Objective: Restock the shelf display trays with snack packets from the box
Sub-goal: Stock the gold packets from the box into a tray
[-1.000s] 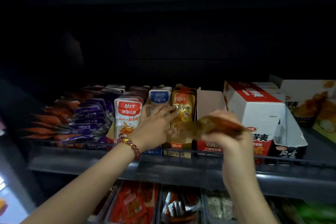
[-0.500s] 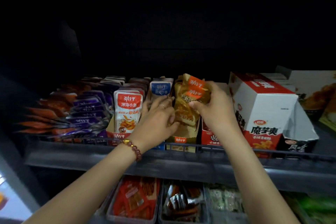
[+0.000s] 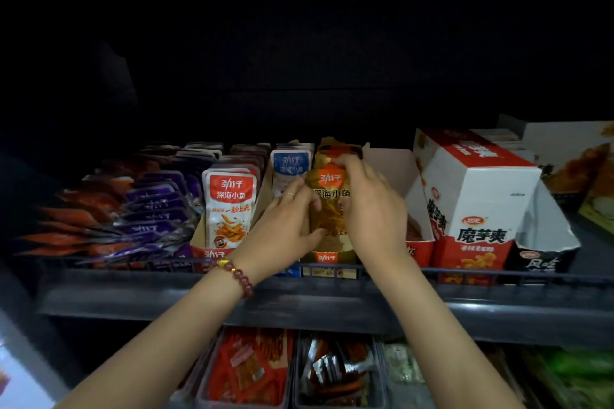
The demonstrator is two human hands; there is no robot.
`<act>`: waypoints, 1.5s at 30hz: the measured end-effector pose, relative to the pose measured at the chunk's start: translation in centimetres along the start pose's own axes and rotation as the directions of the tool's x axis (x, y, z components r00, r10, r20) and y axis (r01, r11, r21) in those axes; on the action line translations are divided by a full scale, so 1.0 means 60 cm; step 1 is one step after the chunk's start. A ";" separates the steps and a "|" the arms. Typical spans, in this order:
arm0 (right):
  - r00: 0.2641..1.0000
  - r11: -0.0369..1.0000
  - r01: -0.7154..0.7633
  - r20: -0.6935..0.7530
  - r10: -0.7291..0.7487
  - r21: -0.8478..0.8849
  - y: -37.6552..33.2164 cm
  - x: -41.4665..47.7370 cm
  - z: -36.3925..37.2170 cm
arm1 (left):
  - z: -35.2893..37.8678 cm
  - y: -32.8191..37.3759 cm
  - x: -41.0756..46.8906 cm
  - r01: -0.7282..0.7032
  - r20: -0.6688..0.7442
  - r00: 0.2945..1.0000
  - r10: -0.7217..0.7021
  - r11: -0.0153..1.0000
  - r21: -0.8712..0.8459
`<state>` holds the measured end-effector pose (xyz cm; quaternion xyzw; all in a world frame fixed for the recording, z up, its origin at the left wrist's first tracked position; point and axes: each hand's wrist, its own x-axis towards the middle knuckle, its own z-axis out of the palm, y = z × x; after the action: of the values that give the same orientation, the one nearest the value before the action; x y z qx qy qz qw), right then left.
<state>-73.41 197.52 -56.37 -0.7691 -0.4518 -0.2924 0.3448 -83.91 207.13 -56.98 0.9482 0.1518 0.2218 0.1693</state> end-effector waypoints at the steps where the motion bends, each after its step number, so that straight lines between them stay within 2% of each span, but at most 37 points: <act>1: 1.000 1.000 0.008 -0.003 -0.008 0.024 -0.001 0.001 0.004 | 0.000 0.000 0.000 -0.001 0.016 1.000 0.001 1.000 0.024; 3: 1.000 0.999 -0.020 -0.023 0.021 0.034 0.003 0.004 0.012 | 0.003 -0.002 0.001 0.006 0.055 0.998 -0.009 0.999 0.053; 6: 0.991 0.991 -0.123 -0.068 0.118 -0.062 0.009 0.008 0.026 | 0.005 -0.007 0.004 0.017 0.119 0.993 -0.025 0.998 0.065; 8: 0.985 0.980 -0.167 -0.049 0.163 -0.104 0.006 0.006 0.030 | 0.005 -0.010 0.006 0.033 0.147 0.988 -0.044 0.997 0.074; 11: 0.985 0.978 -0.173 -0.039 0.170 -0.112 0.003 0.000 0.032 | 0.004 -0.009 0.005 0.070 0.165 0.983 -0.083 0.994 0.080; 18: 0.983 0.985 -0.155 -0.111 0.147 -0.073 -0.011 -0.016 0.027 | 0.003 -0.012 0.004 0.066 0.179 0.981 -0.068 0.998 0.016; 24: 0.991 0.979 -0.125 -0.070 0.115 -0.161 -0.007 -0.021 0.031 | 0.002 -0.017 0.005 0.004 0.179 0.984 -0.007 1.000 0.014; 31: 0.989 0.967 -0.144 -0.056 0.135 -0.212 -0.005 -0.029 0.031 | -0.002 -0.010 0.002 0.002 0.162 0.987 -0.009 0.999 0.045; 36: 0.993 0.983 -0.111 -0.052 0.104 -0.147 -0.005 -0.036 0.019 | -0.001 -0.014 0.003 0.013 0.084 0.996 -0.017 0.999 0.047; 41: 0.993 0.992 -0.109 -0.036 0.112 0.064 -0.002 -0.053 -0.002 | -0.006 -0.014 0.005 -0.020 -0.015 1.000 0.020 1.000 0.019; 45: 0.998 0.994 -0.027 -0.045 0.032 0.107 0.006 -0.070 -0.025 | -0.016 -0.012 -0.009 -0.055 -0.078 0.995 0.065 0.991 0.125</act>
<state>-75.07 194.16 -58.77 -0.7491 -0.4474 -0.2805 0.4001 -85.00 207.79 -56.65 0.9511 0.1434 0.2556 0.0978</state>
